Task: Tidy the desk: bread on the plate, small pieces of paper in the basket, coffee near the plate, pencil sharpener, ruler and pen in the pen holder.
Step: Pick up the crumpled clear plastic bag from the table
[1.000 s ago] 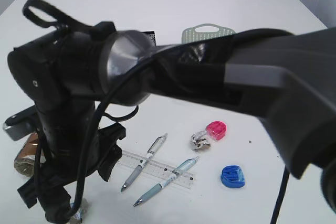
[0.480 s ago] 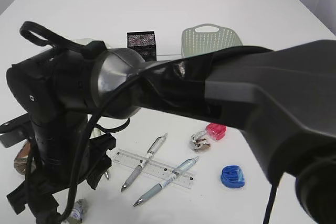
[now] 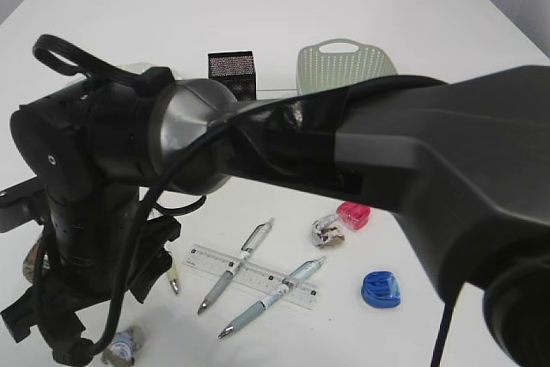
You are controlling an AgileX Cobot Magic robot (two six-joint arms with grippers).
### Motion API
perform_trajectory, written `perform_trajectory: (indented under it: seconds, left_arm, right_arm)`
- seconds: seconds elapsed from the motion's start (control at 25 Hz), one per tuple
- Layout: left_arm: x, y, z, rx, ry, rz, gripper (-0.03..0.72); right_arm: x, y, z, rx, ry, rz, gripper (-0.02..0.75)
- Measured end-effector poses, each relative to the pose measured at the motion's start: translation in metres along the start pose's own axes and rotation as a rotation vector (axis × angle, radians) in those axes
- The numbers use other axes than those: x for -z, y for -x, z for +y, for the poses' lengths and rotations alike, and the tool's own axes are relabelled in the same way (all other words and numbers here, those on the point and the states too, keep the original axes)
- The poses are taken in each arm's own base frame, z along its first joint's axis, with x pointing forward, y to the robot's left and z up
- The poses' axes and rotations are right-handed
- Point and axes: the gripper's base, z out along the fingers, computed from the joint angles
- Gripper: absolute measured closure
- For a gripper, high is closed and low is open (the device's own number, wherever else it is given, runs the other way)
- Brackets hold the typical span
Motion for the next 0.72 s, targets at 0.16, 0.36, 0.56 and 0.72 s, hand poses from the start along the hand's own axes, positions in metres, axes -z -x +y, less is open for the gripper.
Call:
perform_trajectory:
  seconds: [0.16,0.36,0.56,0.72]
  left_arm:
    - [0.000,0.000,0.000,0.000,0.000,0.000,0.201]
    - [0.000,0.000,0.000,-0.002,0.005,-0.001,0.201]
    - [0.000,0.000,0.001,-0.002,0.007,-0.001,0.201]
    - [0.000,0.000,0.001,-0.002,0.007,-0.001,0.201]
  right_arm:
    - [-0.008,0.000,-0.001,0.000,-0.002,0.007,0.174]
    - [-0.027,-0.002,-0.004,-0.006,-0.008,0.049,0.174]
    - [-0.033,-0.003,-0.004,-0.007,-0.011,0.064,0.174]
    - [-0.033,-0.003,-0.004,-0.007,-0.011,0.065,0.174]
